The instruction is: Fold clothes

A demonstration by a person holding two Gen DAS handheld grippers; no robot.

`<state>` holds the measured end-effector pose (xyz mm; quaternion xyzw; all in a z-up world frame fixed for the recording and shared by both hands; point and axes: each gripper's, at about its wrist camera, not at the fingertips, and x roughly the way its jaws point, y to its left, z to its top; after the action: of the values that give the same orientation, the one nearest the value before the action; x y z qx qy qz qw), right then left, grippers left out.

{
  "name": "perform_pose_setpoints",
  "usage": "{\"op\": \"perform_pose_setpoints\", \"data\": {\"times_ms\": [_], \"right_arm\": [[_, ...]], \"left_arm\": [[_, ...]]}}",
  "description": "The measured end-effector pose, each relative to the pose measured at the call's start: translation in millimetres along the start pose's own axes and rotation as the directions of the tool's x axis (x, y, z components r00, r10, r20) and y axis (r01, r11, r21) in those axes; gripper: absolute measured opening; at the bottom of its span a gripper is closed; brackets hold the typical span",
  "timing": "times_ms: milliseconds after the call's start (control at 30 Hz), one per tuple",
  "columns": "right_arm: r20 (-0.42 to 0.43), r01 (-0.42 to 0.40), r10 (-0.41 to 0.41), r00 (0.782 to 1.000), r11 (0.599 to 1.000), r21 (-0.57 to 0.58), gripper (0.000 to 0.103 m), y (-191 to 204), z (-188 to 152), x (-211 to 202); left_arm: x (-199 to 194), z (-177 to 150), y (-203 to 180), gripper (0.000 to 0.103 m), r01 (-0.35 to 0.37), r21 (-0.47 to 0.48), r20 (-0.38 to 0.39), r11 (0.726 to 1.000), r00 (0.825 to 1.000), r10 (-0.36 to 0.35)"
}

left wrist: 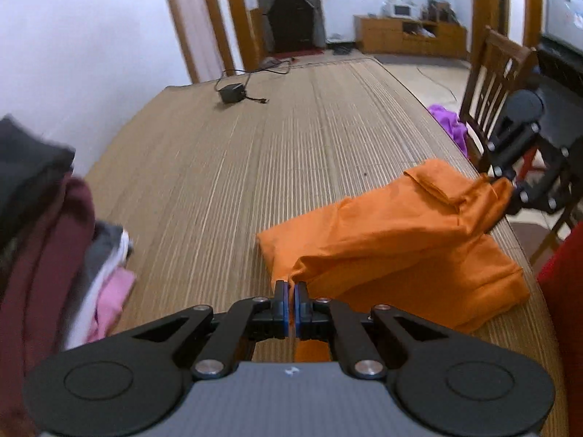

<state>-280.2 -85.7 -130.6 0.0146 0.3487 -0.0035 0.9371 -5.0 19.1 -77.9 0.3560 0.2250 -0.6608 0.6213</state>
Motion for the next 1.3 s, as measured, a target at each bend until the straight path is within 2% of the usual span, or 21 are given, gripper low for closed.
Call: {"op": "perform_pose_setpoints", "data": {"times_ms": [167,233,267,300,333,367,400,467,533,600,633,667,700,733,800,900,1000,1033,1100,1200,1300], "right_arm": [[-0.045,-0.009,0.009,0.999,1.000,0.001,0.015,25.4,-10.5,19.4],[-0.080,-0.036,0.039,0.996,0.998,0.045,0.020,27.5,-15.8,28.9],[-0.108,-0.057,0.066,0.992,0.995,0.084,0.028,24.2,-18.0,32.3],[-0.133,-0.076,0.092,0.987,0.990,0.121,0.040,21.0,-20.2,35.3],[-0.133,-0.096,0.116,0.984,0.984,0.147,0.047,19.3,-21.3,32.5],[-0.132,-0.115,0.139,0.981,0.978,0.172,0.059,17.6,-22.3,29.8],[-0.131,-0.135,0.162,0.978,0.971,0.198,0.069,16.0,-23.4,27.0],[-0.117,-0.159,0.189,0.975,0.961,0.227,0.074,12.9,-24.5,18.7],[-0.095,-0.140,0.168,0.981,0.960,0.244,0.074,5.8,-23.6,7.6],[-0.072,-0.046,0.069,0.995,0.960,0.275,0.074,-6.4,-23.0,-1.5],[-0.083,0.041,-0.017,0.996,0.957,0.289,0.074,-14.6,-23.8,-2.9],[-0.117,0.152,-0.121,0.986,0.941,0.302,0.074,-23.8,-25.0,-1.9],[-0.144,0.228,-0.190,0.971,0.915,0.333,0.075,-34.5,-27.3,-0.9],[-0.160,0.256,-0.208,0.965,0.883,0.394,0.075,-48.3,-29.9,0.3],[-0.176,0.241,-0.172,0.969,0.803,0.546,0.073,-74.0,-38.7,3.8],[-0.198,0.251,-0.158,0.967,0.707,0.661,0.069,-92.5,-48.1,13.3],[-0.165,0.224,-0.152,0.975,0.666,0.711,0.067,-94.8,-47.2,16.8],[-0.170,0.238,-0.167,0.971,0.674,0.700,0.067,-93.4,-46.5,15.4],[-0.180,0.267,-0.197,0.964,0.689,0.674,0.059,-90.6,-45.0,12.6],[-0.166,0.307,-0.259,0.952,0.768,0.562,0.059,-81.9,-41.2,1.3],[-0.059,0.311,-0.305,0.950,0.924,0.224,0.059,-61.1,-28.9,-11.7]], "left_arm": [[4.5,-29.2,-6.6,0.003,-0.008,-0.018,-0.019,1.000,1.000,0.007],[14.5,-38.4,-14.6,0.017,-0.097,0.021,-0.052,0.995,0.994,0.098],[21.8,-44.7,-20.5,0.040,-0.188,0.058,-0.094,0.980,0.977,0.193],[29.2,-50.6,-26.1,0.056,-0.271,0.096,-0.133,0.958,0.950,0.282],[36.2,-56.7,-31.8,0.074,-0.345,0.136,-0.167,0.929,0.916,0.364],[39.7,-64.3,-37.8,0.071,-0.393,0.169,-0.186,0.904,0.888,0.421],[37.6,-70.2,-42.0,0.071,-0.396,0.170,-0.186,0.902,0.886,0.424],[27.1,-77.3,-47.5,0.072,-0.380,0.123,-0.171,0.917,0.902,0.396],[11.9,-78.1,-53.2,0.072,-0.389,0.055,-0.135,0.920,0.910,0.393],[-3.5,-70.5,-60.9,0.072,-0.399,-0.018,-0.067,0.917,0.915,0.397],[-9.1,-62.5,-66.3,0.072,-0.394,-0.062,-0.028,0.917,0.919,0.393],[-12.8,-53.6,-72.9,0.073,-0.384,-0.102,0.008,0.918,0.922,0.387],[-13.9,-44.5,-80.1,0.073,-0.367,-0.134,0.040,0.920,0.926,0.375],[-13.2,-35.5,-88.2,0.074,-0.341,-0.160,0.072,0.926,0.932,0.355],[-4.3,-15.3,-107.0,0.077,-0.274,-0.175,0.131,0.946,0.945,0.298],[23.9,9.0,-132.1,0.077,-0.227,-0.128,0.150,0.966,0.958,0.245],[52.7,23.2,-147.1,0.077,-0.190,-0.106,0.117,0.976,0.972,0.202],[58.8,25.2,-151.2,0.077,-0.170,-0.110,0.106,0.979,0.978,0.181],[66.4,27.5,-163.1,0.075,-0.111,-0.108,0.086,0.988,0.989,0.121],[65.7,28.7,-182.5,0.074,-0.049,-0.032,0.099,0.998,0.994,0.052],[64.4,25.1,-191.1,0.074,0.040,0.019,0.123,0.999,0.992,-0.042]]}}
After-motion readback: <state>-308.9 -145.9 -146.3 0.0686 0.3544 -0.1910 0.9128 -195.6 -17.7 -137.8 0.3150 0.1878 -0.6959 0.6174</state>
